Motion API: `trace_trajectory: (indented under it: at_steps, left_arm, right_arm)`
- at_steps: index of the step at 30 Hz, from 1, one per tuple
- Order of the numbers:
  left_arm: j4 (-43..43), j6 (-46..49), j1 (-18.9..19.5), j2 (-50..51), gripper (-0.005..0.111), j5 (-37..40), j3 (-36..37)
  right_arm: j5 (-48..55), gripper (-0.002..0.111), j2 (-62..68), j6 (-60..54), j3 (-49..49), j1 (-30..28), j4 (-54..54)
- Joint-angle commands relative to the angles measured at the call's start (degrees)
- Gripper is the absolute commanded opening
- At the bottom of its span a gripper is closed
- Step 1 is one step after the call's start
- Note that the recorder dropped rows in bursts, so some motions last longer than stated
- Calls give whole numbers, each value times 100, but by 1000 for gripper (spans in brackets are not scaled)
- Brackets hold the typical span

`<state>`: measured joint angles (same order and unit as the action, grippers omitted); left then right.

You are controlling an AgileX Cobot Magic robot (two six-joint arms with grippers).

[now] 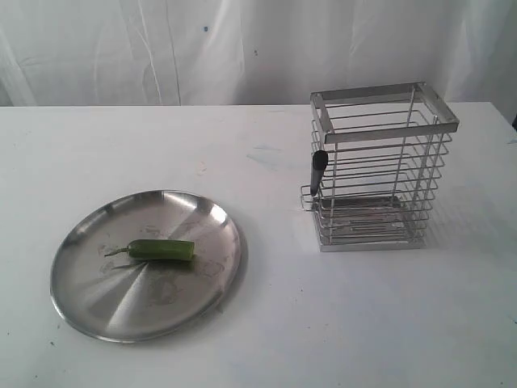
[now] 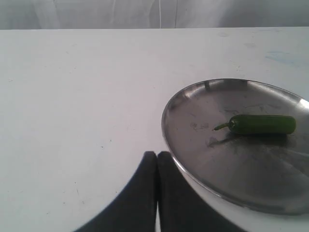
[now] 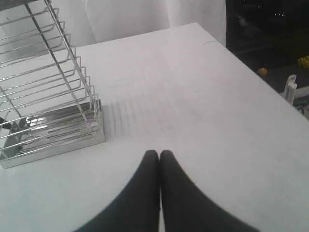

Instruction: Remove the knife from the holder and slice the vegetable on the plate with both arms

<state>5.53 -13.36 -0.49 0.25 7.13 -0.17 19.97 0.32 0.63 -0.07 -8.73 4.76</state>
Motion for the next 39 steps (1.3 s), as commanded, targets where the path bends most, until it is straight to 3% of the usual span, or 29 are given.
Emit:
trace_trajectory:
  at_steps: [1, 4, 10, 15, 20, 25, 29, 33, 37, 39]
  left_arm:
    - [-28, -4, -26, -25, 0, -5, 17]
    - [-28, -4, -26, -25, 0, -5, 17]
    - [-28, -4, -26, -25, 0, -5, 17]
    - [-28, -4, -26, -25, 0, -5, 17]
    - [-28, -4, -26, -25, 0, -5, 17]
    - [-28, -4, -26, -25, 0, -5, 17]
    - [-28, -4, -26, -25, 0, -5, 17]
    - [-28, -4, -26, -25, 0, -5, 17]
    - [-28, -4, -26, -25, 0, -5, 17]
    - [-28, -4, -26, -25, 0, -5, 17]
  right_arm:
    - [-511, 0, -32, -339, 7, 9, -89]
    - [-1081, 0, -32, -188, 7, 9, -80]
    - [-2770, 0, -32, 2167, 7, 9, 2003]
    - [-4653, 0, -32, 3169, 7, 9, 2198]
    - [-5255, 0, -32, 3581, -32, 9, 2389]
    - [-5586, 0, 584, 3922, -1155, 9, 1696]
    - [-6492, 0, 1839, 2581, -2276, 9, -476]
    - [-5589, 0, 2927, 2291, -2888, 9, -2898]
    - [-2902, 0, 3959, 3508, -2841, 9, -4880]
    - [-1261, 0, 4364, 3928, -2841, 9, -4919]
